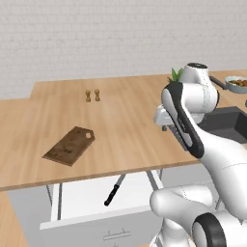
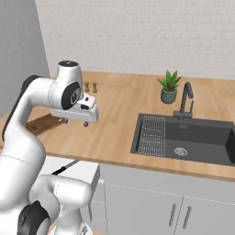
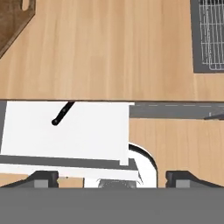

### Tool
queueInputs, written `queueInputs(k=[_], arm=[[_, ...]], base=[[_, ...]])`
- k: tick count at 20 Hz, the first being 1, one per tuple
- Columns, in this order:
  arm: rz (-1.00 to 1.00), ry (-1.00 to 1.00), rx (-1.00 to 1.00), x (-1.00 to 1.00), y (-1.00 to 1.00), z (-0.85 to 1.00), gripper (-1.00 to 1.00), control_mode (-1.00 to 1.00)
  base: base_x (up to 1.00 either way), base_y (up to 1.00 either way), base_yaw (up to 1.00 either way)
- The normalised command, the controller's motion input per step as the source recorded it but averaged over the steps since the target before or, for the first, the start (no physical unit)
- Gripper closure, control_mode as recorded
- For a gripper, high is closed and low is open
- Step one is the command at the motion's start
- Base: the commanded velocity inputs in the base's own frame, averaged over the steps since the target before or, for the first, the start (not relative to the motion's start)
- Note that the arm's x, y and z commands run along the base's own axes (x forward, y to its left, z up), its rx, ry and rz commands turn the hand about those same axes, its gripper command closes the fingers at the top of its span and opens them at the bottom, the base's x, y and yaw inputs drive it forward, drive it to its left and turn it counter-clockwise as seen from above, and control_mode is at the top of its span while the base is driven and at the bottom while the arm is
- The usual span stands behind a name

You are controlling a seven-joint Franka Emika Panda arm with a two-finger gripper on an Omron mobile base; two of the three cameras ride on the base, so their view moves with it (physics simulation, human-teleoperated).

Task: Pick up the knife from the drawer and place it on the cutting board. Then place the meat from the plate to the cutting board.

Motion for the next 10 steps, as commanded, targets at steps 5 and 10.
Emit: queueInputs(k=[5, 10], arm=[[0.00, 0.15, 0.00, -0.14, 0.00, -0.46, -1.00, -1.00], [0.00, 0.16, 0.00, 0.00, 0.00, -0.65, -1.00, -1.00]], base=[[0.00, 0.00, 0.00], [0.00, 0.00, 0.00]])
